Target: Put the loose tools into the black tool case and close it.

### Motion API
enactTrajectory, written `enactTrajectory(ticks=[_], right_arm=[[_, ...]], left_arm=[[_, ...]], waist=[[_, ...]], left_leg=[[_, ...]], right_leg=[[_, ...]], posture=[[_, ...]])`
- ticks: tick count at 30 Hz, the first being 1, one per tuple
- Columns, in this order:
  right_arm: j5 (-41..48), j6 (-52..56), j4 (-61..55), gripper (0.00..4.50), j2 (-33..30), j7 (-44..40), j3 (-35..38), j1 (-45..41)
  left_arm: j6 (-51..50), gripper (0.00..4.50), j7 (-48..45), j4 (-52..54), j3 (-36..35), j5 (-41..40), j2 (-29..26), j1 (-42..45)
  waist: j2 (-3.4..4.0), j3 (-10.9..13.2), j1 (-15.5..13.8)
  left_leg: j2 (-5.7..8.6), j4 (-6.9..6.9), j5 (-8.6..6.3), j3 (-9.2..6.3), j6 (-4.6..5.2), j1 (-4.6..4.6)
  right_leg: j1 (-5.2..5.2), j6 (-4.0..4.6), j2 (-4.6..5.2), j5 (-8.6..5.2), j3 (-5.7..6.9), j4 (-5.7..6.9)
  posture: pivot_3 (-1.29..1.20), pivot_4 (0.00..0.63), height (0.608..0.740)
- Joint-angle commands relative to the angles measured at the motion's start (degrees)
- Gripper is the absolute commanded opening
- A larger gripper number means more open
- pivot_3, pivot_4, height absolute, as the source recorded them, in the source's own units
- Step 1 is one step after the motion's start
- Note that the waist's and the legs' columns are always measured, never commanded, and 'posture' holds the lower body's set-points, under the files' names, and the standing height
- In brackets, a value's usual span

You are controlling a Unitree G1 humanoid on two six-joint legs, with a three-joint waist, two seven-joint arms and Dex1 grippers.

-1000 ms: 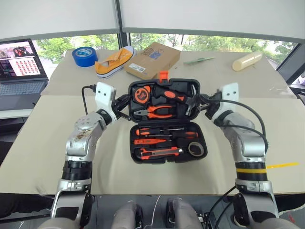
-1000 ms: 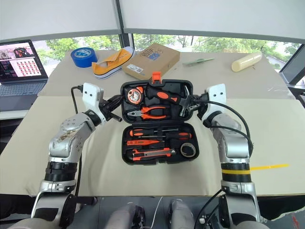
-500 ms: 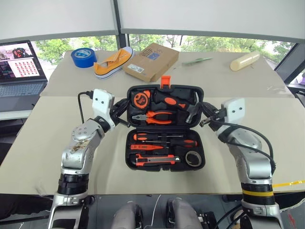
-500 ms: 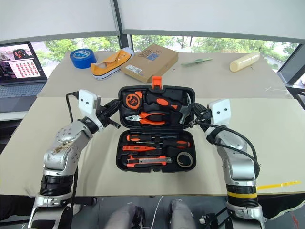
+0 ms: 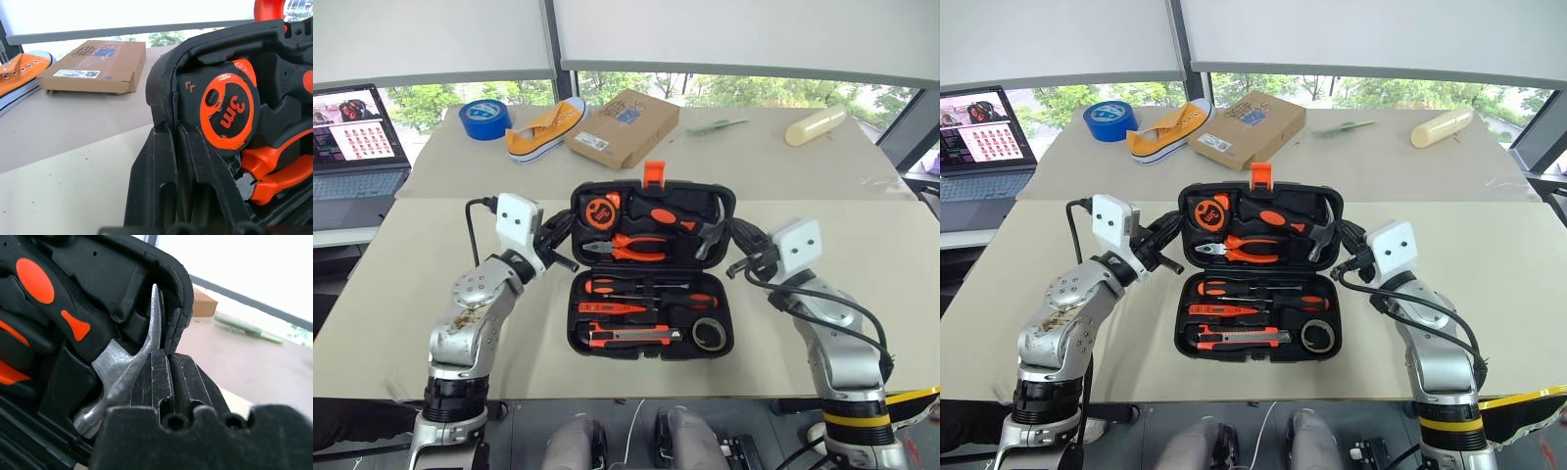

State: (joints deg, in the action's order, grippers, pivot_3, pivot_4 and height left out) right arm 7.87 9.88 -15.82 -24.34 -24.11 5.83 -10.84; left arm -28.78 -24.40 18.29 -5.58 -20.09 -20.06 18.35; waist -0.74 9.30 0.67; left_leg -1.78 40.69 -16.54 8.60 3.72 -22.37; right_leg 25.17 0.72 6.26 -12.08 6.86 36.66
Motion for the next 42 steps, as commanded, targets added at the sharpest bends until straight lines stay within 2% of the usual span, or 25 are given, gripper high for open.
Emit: enactTrajectory(ticks=[1,5,10,11,12,13,16,19,20,21,22,23,24,26,29,30,32,35,38,42], right_arm=[[-0.1,-2.8,-5.1,0.00,-1.5,-0.5,1.8,1.6],[1.1,-2.4,-9.3,0.00,-2.6,-1.6,2.3,4.7],[1.7,-5.6,-16.4,0.00,-5.2,-4.9,4.1,11.5],[1.9,-7.1,-18.3,0.81,-6.1,-6.2,4.8,13.7],[2.0,-8.8,-20.1,0.99,-7.0,-7.5,5.4,16.0],[3.7,-10.6,-22.8,1.21,-7.9,-10.4,6.2,19.9],[5.4,-12.4,-27.2,2.22,-10.5,-16.1,9.3,33.4],[6.5,-17.0,-24.7,3.27,-11.5,-20.3,15.2,41.9],[6.9,-18.5,-24.0,3.50,-12.0,-22.1,16.6,43.9],[7.5,-19.6,-23.4,3.92,-12.6,-23.8,17.5,45.7],[8.1,-19.4,-22.6,4.32,-13.3,-25.4,18.4,47.4],[9.2,-17.7,-22.1,4.46,-13.8,-26.1,19.0,48.4],[11.1,-13.8,-21.7,4.46,-14.1,-24.7,19.5,47.3],[14.7,-4.5,-21.6,4.46,-14.6,-20.4,19.6,42.9],[18.1,3.1,-22.0,4.46,-15.0,-16.4,19.1,36.3],[19.7,6.8,-21.9,4.46,-15.0,-14.1,18.8,33.1],[22.9,14.1,-21.1,4.46,-15.0,-9.6,17.4,25.6],[26.5,24.8,-17.7,4.46,-13.5,-2.4,14.7,13.1],[27.3,33.3,-12.4,4.46,-12.2,2.0,11.2,2.9],[27.2,39.9,-6.4,4.46,-11.1,4.9,8.6,-4.9]], left_arm=[[-1.1,0.01,0.6,2.2,-0.9,-0.3,-1.1,-0.8],[-2.5,0.01,1.1,4.3,-1.3,-0.7,-1.8,-2.3],[-4.7,0.01,0.8,10.2,-3.2,-2.1,-3.8,-8.7],[-5.6,0.36,0.8,12.1,-4.5,-3.0,-4.3,-11.3],[-6.2,0.74,0.6,13.9,-5.6,-3.8,-5.0,-13.8],[-6.4,0.92,-0.1,16.0,-6.9,-4.0,-6.0,-17.2],[-8.0,2.02,-1.2,20.2,-12.0,-5.5,-8.1,-27.1],[-5.4,3.09,-5.6,19.5,-16.9,-4.9,-11.2,-36.8],[-4.8,3.38,-6.5,18.2,-18.4,-4.7,-11.9,-38.6],[-5.0,3.76,-6.9,16.8,-19.7,-5.2,-12.4,-39.4],[-5.0,4.18,-6.9,14.8,-20.8,-5.3,-12.9,-39.3],[-5.2,4.39,-7.0,13.2,-21.3,-5.4,-13.4,-38.6],[-5.6,4.39,-7.2,11.7,-20.8,-5.7,-14.0,-36.6],[-7.4,4.39,-7.2,10.0,-19.0,-6.5,-15.0,-31.8],[-10.4,4.39,-6.2,8.9,-17.5,-8.1,-14.9,-25.8],[-12.0,4.39,-5.5,8.4,-16.7,-8.9,-14.6,-23.0],[-16.8,4.39,-4.0,7.1,-14.4,-11.1,-13.9,-16.3],[-24.3,4.39,-1.9,3.5,-10.4,-13.5,-12.2,-5.8],[-29.4,4.39,-0.4,-2.2,-6.6,-13.6,-10.0,3.1],[-33.1,4.39,0.9,-8.7,-4.5,-13.5,-7.4,10.8]], waist=[[0.00,0.0,0.0],[0.00,0.0,0.0],[0.01,0.0,0.1],[0.01,0.0,0.1],[0.00,0.0,0.2],[0.06,-0.1,0.2],[-0.03,-0.1,-0.1],[-0.25,-0.1,-0.8],[-0.26,-0.2,-0.9],[-0.26,-0.1,-1.2],[-0.25,-0.1,-1.4],[-0.25,-0.1,-1.7],[-0.27,-0.2,-2.0],[-0.42,-0.2,-2.3],[-0.47,-0.2,-2.3],[-0.48,-0.2,-2.3],[-0.48,-0.2,-2.2],[-0.51,-0.2,-2.1],[-0.55,-0.2,-1.8],[-0.55,-0.2,-1.5]], left_leg=[[0.00,0.00,0.00,0.00,0.00,0.01],[-0.01,0.00,0.00,0.00,0.00,0.03],[-0.05,-0.02,-0.02,0.00,-0.02,0.07],[-0.05,-0.03,-0.02,0.00,-0.03,0.11],[-0.10,-0.04,-0.03,0.00,-0.04,0.17],[-0.11,-0.04,-0.03,0.01,-0.05,0.25],[-0.15,-0.36,-0.09,0.01,-0.17,0.45],[-0.17,-0.39,-0.09,-0.03,-0.22,0.46],[-0.17,-0.39,-0.14,-0.03,-0.17,0.52],[-0.16,-0.39,-0.23,-0.02,-0.10,0.57],[-0.14,-0.38,-0.52,0.00,-0.44,0.57],[-0.13,-0.36,-0.56,-0.01,-0.40,0.58],[-0.12,-0.34,-0.76,-0.06,-0.08,0.71],[-0.14,-0.34,-0.78,-0.08,-0.07,0.84],[-0.13,-0.30,-0.75,-0.08,-0.10,0.79],[-0.12,-0.31,-0.71,-0.06,-0.17,0.71],[-0.13,-0.31,-0.38,-0.06,-0.48,0.59],[-0.13,-0.34,-0.08,-0.07,-0.17,0.44],[-0.04,-0.30,0.00,-0.06,-0.16,0.35],[-0.03,-0.30,0.03,-0.05,-0.16,0.32]], right_leg=[[-0.01,0.00,0.00,0.00,-0.01,0.00],[-0.01,0.01,0.00,-0.01,-0.02,0.01],[-0.01,0.02,0.00,-0.04,-0.08,0.02],[-0.03,0.02,0.00,-0.05,-0.12,0.02],[-0.06,0.03,0.00,-0.05,-0.19,0.03],[-0.10,0.00,-0.01,-0.07,-0.22,0.07],[-0.10,0.05,-0.04,-0.31,-0.61,0.10],[-0.12,-0.32,-0.04,-0.63,-0.68,0.11],[-0.17,-0.33,0.01,-0.63,-0.70,0.09],[-0.21,-0.34,0.07,-0.66,-0.74,0.07],[-0.21,-0.31,0.12,-0.70,-0.76,0.00],[-0.21,-0.30,0.14,-0.70,-0.76,-0.01],[-0.11,-0.13,0.19,-0.81,-0.77,-0.01],[-0.19,0.05,0.29,-0.90,-0.86,-0.01],[-0.18,0.30,0.30,-0.69,-0.97,0.01],[-0.29,0.10,0.28,-0.51,-1.06,0.04],[-0.22,0.44,0.19,-0.22,-1.06,0.07],[-0.12,0.45,-0.07,-0.21,-1.02,0.09],[-0.10,0.46,-0.22,-0.18,-0.98,0.13],[-0.11,0.42,-0.29,-0.20,-0.93,0.13]], posture=[[0.00,0.150,0.731],[0.00,0.150,0.731],[0.00,0.150,0.731],[0.00,0.150,0.731],[0.00,0.150,0.731],[0.00,0.150,0.731],[0.00,0.150,0.731],[0.00,0.150,0.731],[0.00,0.150,0.731],[0.00,0.150,0.731],[0.00,0.150,0.731],[0.00,0.150,0.731],[0.00,0.150,0.731],[0.00,0.150,0.731],[0.00,0.150,0.731],[0.00,0.150,0.731],[0.00,0.150,0.731],[0.00,0.150,0.731],[0.00,0.150,0.731],[0.00,0.150,0.731]])
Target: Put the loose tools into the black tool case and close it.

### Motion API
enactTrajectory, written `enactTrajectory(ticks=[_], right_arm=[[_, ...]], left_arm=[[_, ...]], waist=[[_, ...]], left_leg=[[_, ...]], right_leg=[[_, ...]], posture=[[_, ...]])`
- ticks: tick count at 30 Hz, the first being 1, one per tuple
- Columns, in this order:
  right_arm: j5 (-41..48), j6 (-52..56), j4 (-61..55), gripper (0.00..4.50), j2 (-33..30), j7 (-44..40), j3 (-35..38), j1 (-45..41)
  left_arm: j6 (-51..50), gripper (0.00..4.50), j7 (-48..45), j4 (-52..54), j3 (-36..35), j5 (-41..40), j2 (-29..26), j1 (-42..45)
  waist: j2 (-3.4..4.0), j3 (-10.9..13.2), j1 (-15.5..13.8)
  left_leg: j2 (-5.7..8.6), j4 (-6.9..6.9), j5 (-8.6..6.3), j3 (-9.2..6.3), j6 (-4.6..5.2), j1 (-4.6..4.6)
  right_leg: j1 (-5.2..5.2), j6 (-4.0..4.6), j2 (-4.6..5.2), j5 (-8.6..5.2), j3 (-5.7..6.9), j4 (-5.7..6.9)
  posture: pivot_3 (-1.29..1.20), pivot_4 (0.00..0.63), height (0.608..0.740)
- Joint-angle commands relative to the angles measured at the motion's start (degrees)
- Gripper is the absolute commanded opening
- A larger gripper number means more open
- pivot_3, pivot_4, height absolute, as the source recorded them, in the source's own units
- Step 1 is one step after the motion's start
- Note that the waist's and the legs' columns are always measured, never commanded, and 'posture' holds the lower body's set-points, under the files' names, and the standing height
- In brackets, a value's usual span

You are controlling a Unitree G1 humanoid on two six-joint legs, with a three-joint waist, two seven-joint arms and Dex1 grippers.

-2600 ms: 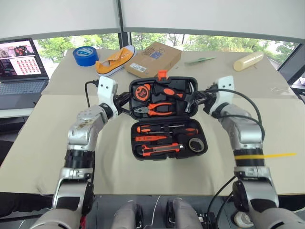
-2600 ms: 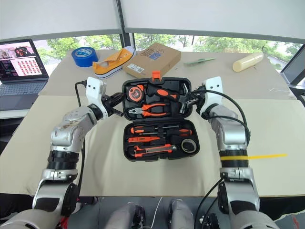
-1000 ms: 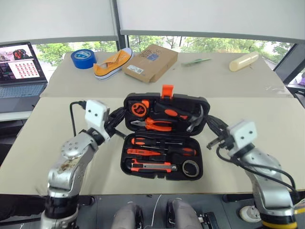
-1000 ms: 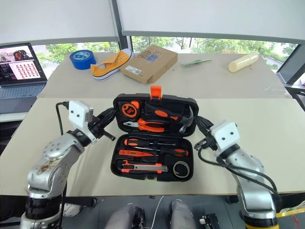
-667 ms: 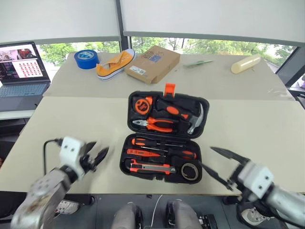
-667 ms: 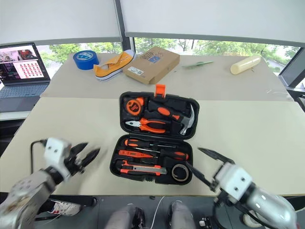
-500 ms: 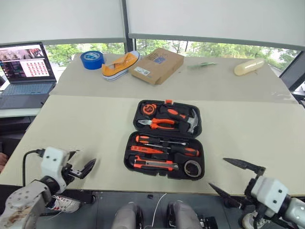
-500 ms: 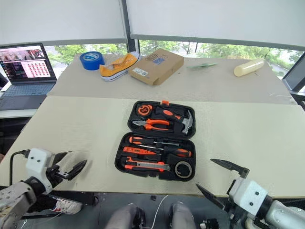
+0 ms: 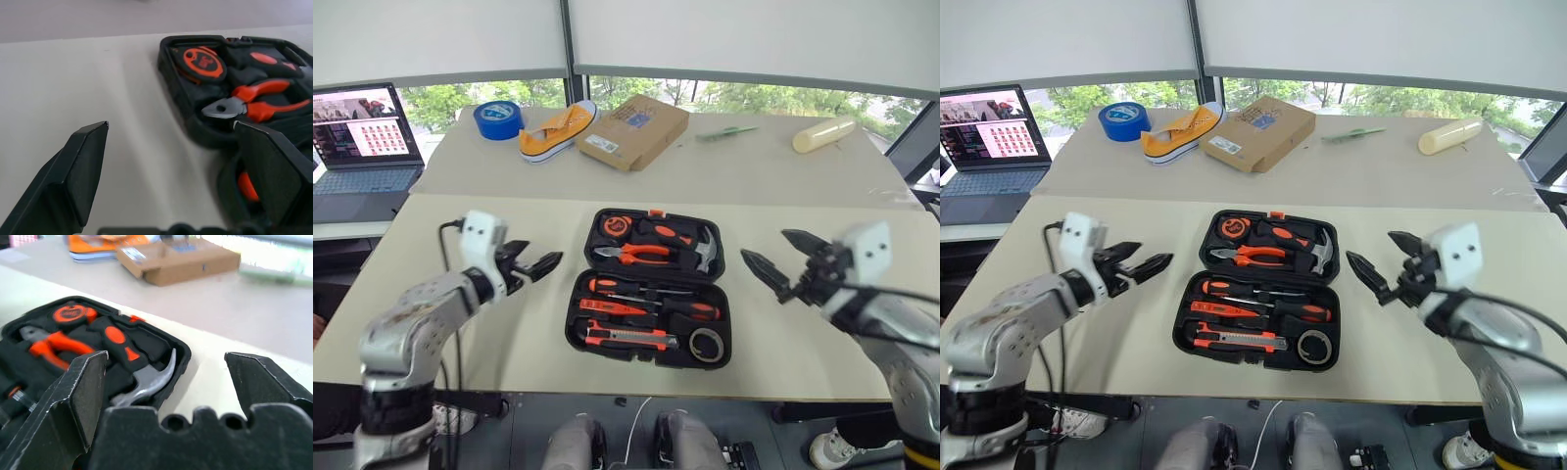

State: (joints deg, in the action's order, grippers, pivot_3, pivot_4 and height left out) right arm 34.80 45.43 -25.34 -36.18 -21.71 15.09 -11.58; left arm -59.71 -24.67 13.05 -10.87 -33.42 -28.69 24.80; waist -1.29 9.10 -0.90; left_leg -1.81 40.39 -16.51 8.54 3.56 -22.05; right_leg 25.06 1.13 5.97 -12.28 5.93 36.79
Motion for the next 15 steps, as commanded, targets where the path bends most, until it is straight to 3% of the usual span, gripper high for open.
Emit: enactTrajectory(ticks=[1,13,15], right_arm=[[0.0,5.9,4.8,4.46,1.1,3.0,-1.6,-6.0],[-7.4,9.2,20.8,4.46,5.8,6.0,-9.7,-19.5],[-8.8,8.7,22.6,3.94,5.9,5.3,-10.9,-20.7]], left_arm=[[-2.7,4.39,1.3,-5.4,1.5,0.1,1.9,6.2],[1.6,4.39,3.9,-27.3,6.2,7.2,9.2,21.5],[3.0,4.50,3.9,-30.2,7.0,8.5,10.2,22.8]], waist=[[0.00,0.0,0.2],[-0.01,0.0,0.4],[-0.01,0.0,0.5]], left_leg=[[0.00,0.02,0.00,0.01,0.00,-0.03],[0.06,0.04,0.02,0.06,0.00,-0.15],[0.06,0.04,0.02,0.06,-0.01,-0.17]], right_leg=[[0.02,-0.02,-0.02,-0.02,0.01,-0.01],[0.11,-0.09,-0.02,-0.02,0.35,-0.04],[0.12,-0.09,-0.02,-0.02,0.39,-0.06]], posture=[[0.00,0.150,0.731],[0.00,0.150,0.731],[0.00,0.150,0.731]])
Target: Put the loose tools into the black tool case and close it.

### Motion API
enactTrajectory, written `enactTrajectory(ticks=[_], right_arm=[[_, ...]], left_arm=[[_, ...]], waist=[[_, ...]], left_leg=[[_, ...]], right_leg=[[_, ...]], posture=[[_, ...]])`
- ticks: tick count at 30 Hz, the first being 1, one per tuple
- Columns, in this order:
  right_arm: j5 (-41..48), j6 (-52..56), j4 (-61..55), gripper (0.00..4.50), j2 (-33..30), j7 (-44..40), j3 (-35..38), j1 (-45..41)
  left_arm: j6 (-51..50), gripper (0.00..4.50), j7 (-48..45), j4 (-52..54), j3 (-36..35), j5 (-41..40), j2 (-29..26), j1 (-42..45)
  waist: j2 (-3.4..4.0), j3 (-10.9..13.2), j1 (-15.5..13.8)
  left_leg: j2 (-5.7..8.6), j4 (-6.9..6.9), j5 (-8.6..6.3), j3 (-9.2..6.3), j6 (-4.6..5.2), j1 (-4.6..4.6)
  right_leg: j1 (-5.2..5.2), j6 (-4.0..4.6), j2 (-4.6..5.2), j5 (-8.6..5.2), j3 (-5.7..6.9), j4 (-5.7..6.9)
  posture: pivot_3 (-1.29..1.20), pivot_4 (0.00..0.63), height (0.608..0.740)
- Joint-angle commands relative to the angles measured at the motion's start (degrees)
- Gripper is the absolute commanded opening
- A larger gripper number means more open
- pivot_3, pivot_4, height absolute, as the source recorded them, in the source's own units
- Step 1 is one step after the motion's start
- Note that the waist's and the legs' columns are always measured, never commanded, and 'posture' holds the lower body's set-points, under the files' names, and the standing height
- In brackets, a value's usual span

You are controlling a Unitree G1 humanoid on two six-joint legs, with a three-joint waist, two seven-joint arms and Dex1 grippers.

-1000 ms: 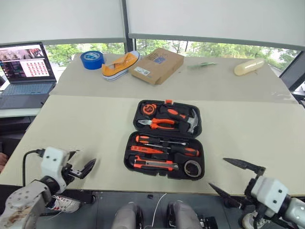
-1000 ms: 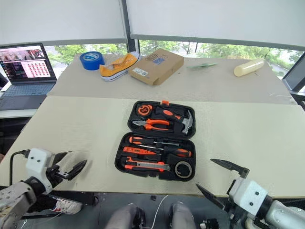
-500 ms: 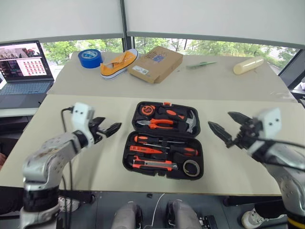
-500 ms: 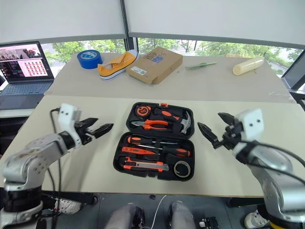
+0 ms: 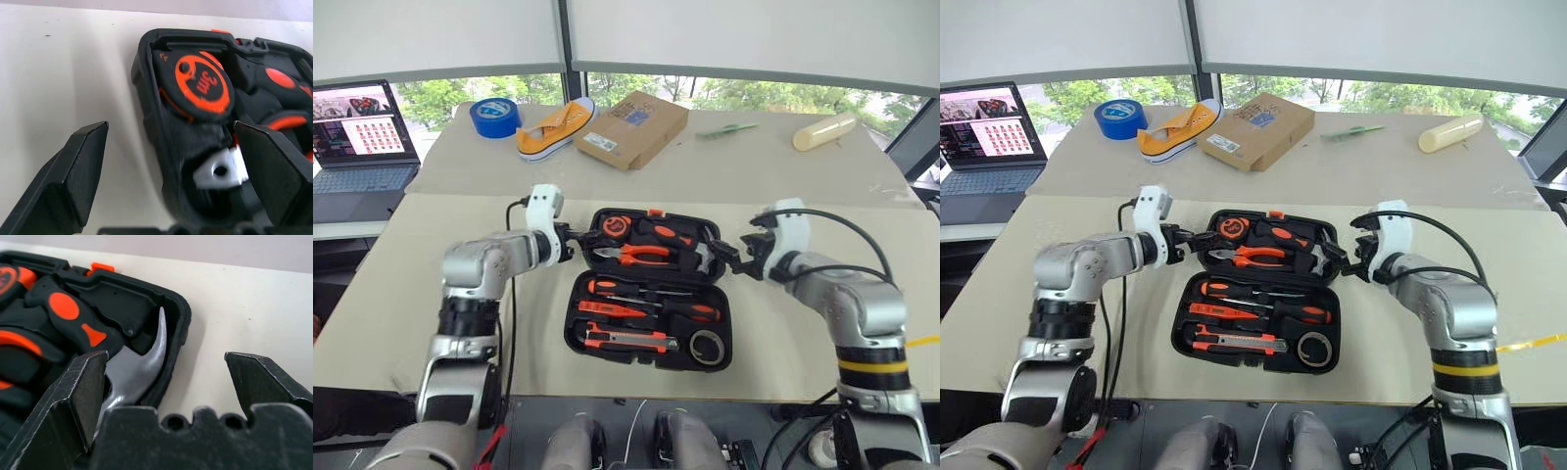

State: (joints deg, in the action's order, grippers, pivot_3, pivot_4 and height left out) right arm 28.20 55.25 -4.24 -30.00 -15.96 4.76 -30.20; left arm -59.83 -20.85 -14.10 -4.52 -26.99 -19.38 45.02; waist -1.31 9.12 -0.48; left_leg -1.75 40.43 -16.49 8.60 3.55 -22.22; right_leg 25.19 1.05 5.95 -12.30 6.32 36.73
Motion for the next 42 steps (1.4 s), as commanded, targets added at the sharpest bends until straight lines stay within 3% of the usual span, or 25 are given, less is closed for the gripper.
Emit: enactTrajectory(ticks=[1,2,4,12,16,24,35,42], right_arm=[[-2.6,-1.1,2.1,3.72,-0.2,-0.7,-0.9,-2.5],[-3.2,-1.1,2.8,3.29,0.0,-0.7,-1.1,-2.8],[-4.2,-1.2,4.0,2.65,0.3,-0.6,-1.2,-3.3],[-5.2,-1.1,3.0,0.03,1.3,-2.2,-1.3,-3.5],[-5.1,-0.6,1.3,0.00,1.8,-2.7,-1.6,-3.2],[-6.1,-3.5,2.5,0.00,2.6,-3.3,-1.2,-6.2],[-11.8,-19.9,14.5,0.00,3.7,-3.9,0.6,-16.3],[-13.7,-28.4,11.5,0.00,3.7,-6.4,0.1,-11.7]], left_arm=[[3.6,4.50,0.2,-4.3,1.1,2.8,1.2,3.1],[4.2,4.09,0.3,-5.3,1.5,3.4,1.6,3.4],[5.1,3.71,-0.2,-6.6,2.3,4.5,1.9,3.7],[5.3,0.79,-1.1,-6.2,1.9,5.2,2.4,3.1],[4.5,0.01,-1.5,-4.9,1.4,5.0,2.3,2.2],[5.7,0.01,-2.7,-3.6,0.6,4.6,2.8,2.0],[21.3,0.01,-4.3,-9.7,-1.7,6.5,5.1,9.6],[30.6,0.01,-9.1,-4.8,1.7,9.5,3.9,3.8]], waist=[[0.00,0.0,0.0],[0.00,0.0,0.0],[0.00,0.0,0.1],[0.01,0.0,0.1],[0.01,0.0,0.1],[0.01,0.0,0.5],[0.04,0.2,0.7],[0.04,0.2,1.2]], left_leg=[[0.00,0.00,0.00,0.00,0.00,0.00],[0.00,0.00,0.00,0.00,0.00,-0.01],[0.00,0.00,0.00,0.00,0.00,-0.02],[0.00,0.01,0.01,0.00,-0.02,0.01],[0.04,0.02,0.03,0.00,0.02,0.00],[0.02,0.02,0.03,-0.01,0.01,0.01],[0.06,0.02,0.11,0.01,0.03,-0.30],[0.14,-0.04,0.12,-0.03,0.03,-1.09]], right_leg=[[0.00,0.00,0.01,0.00,0.00,0.00],[0.00,0.00,0.01,0.00,0.03,0.00],[0.00,0.00,0.01,0.00,0.05,0.00],[-0.04,-0.01,0.09,0.00,0.09,0.02],[-0.05,-0.06,0.15,0.03,0.12,0.01],[-0.04,-0.06,0.14,0.03,0.12,0.03],[0.26,-0.06,0.17,0.05,0.20,0.05],[1.03,-0.07,0.14,0.06,0.54,0.21]], posture=[[0.00,0.150,0.731],[0.00,0.150,0.731],[0.00,0.150,0.731],[0.00,0.150,0.731],[0.00,0.150,0.731],[0.00,0.150,0.731],[0.00,0.150,0.731],[0.00,0.150,0.731]])
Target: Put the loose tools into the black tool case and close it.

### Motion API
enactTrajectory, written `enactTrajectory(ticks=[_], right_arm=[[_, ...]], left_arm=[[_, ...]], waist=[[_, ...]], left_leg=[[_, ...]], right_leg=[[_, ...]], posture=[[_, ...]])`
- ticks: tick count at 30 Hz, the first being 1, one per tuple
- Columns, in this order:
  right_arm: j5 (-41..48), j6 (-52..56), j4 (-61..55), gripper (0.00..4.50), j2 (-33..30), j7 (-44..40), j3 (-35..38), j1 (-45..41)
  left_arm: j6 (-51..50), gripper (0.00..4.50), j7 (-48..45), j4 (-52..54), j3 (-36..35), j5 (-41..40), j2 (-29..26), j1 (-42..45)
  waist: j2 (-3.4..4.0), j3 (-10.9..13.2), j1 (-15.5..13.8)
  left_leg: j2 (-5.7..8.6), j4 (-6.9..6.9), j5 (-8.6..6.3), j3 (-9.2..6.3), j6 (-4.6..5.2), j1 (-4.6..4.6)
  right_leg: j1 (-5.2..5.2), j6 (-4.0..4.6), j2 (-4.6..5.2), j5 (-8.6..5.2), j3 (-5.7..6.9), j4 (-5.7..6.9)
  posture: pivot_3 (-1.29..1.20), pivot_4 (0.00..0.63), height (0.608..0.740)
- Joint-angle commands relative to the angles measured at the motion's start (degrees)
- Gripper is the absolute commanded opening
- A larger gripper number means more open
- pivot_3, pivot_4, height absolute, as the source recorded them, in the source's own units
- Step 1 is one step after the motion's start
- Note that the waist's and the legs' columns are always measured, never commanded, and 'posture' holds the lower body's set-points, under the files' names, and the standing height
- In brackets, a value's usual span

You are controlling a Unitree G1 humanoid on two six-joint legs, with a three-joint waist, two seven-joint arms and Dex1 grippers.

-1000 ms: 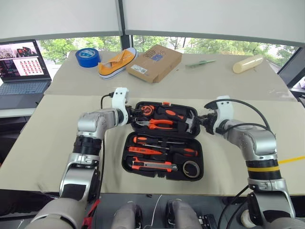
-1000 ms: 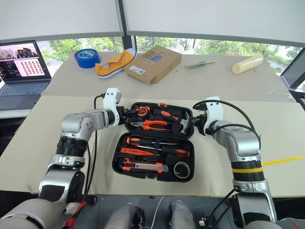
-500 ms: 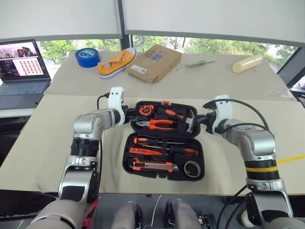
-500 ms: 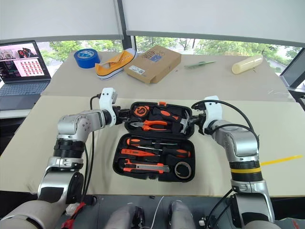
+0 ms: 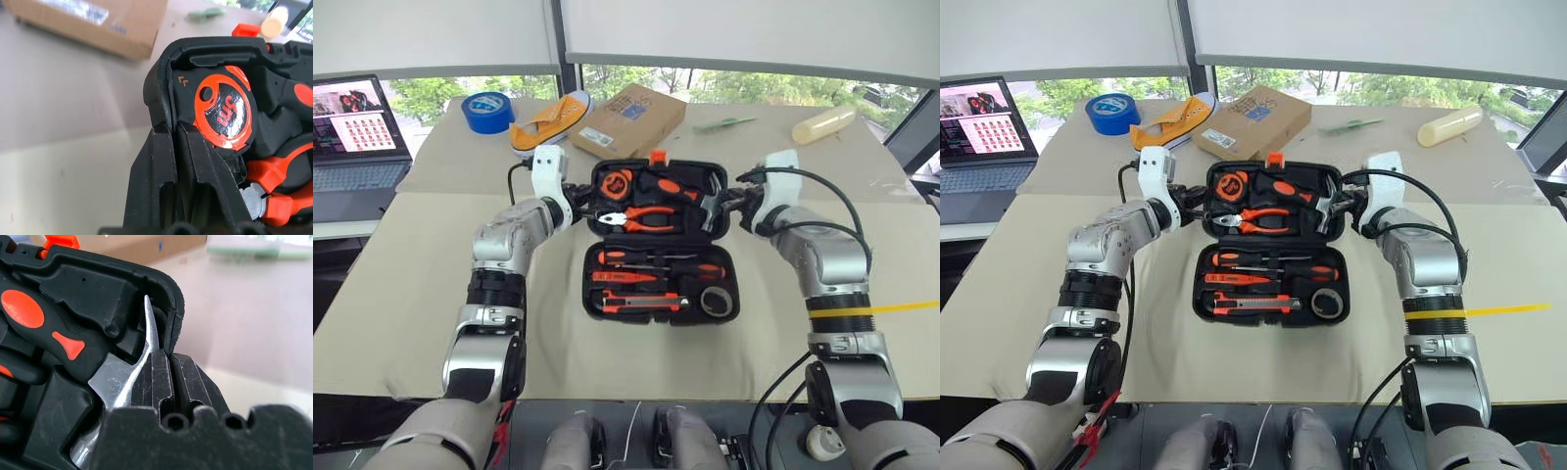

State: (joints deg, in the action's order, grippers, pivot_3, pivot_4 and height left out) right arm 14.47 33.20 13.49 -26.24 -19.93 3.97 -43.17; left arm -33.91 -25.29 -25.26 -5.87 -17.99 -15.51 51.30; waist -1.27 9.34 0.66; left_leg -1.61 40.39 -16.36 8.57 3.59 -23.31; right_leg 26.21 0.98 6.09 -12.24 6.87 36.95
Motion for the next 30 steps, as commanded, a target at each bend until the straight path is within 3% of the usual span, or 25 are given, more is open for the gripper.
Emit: enactTrajectory(ticks=[1,7,12,20,30], right_arm=[[0.2,-6.8,-7.7,0.00,0.1,-2.6,1.0,2.8],[1.2,-12.0,-20.3,0.00,1.4,-3.3,2.3,14.4],[1.8,-12.6,-25.2,0.00,1.6,-3.0,3.5,19.7],[-0.6,-16.2,-29.3,0.00,0.7,-3.1,3.9,23.9],[-4.4,-25.4,-36.1,0.00,-2.3,-6.0,3.6,33.4]], left_arm=[[5.4,0.01,-5.1,8.3,3.7,0.8,-0.1,-4.4],[7.4,0.01,-4.9,24.5,4.6,0.4,-1.2,-17.4],[4.2,0.01,-2.8,32.9,3.3,-0.9,-1.7,-22.3],[1.6,0.01,-0.1,38.7,2.0,-1.6,-1.8,-24.8],[10.4,0.01,-0.2,46.4,4.0,3.9,-5.6,-33.1]], waist=[[0.00,0.0,0.0],[0.02,0.0,0.0],[0.02,0.0,0.0],[0.02,0.0,-0.1],[0.02,0.0,-0.3]], left_leg=[[0.00,-0.02,0.00,-0.01,0.00,0.02],[-0.02,-0.22,0.00,-0.04,-0.01,0.07],[-0.05,0.01,0.00,-0.04,0.00,0.12],[-0.11,0.38,0.00,-0.07,0.00,0.17],[-0.13,0.38,0.00,-0.06,-0.01,0.21]], right_leg=[[-0.02,-0.02,0.00,-0.01,0.05,0.01],[-0.07,-0.08,0.00,-0.05,0.09,-0.18],[-0.15,-0.06,0.00,-0.04,0.01,-0.12],[-0.17,-0.06,0.03,-0.04,-0.11,0.06],[-0.17,-0.05,0.02,-0.04,-0.14,0.08]], posture=[[0.00,0.150,0.731],[0.00,0.150,0.731],[0.00,0.150,0.731],[0.00,0.150,0.731],[0.00,0.150,0.731]])
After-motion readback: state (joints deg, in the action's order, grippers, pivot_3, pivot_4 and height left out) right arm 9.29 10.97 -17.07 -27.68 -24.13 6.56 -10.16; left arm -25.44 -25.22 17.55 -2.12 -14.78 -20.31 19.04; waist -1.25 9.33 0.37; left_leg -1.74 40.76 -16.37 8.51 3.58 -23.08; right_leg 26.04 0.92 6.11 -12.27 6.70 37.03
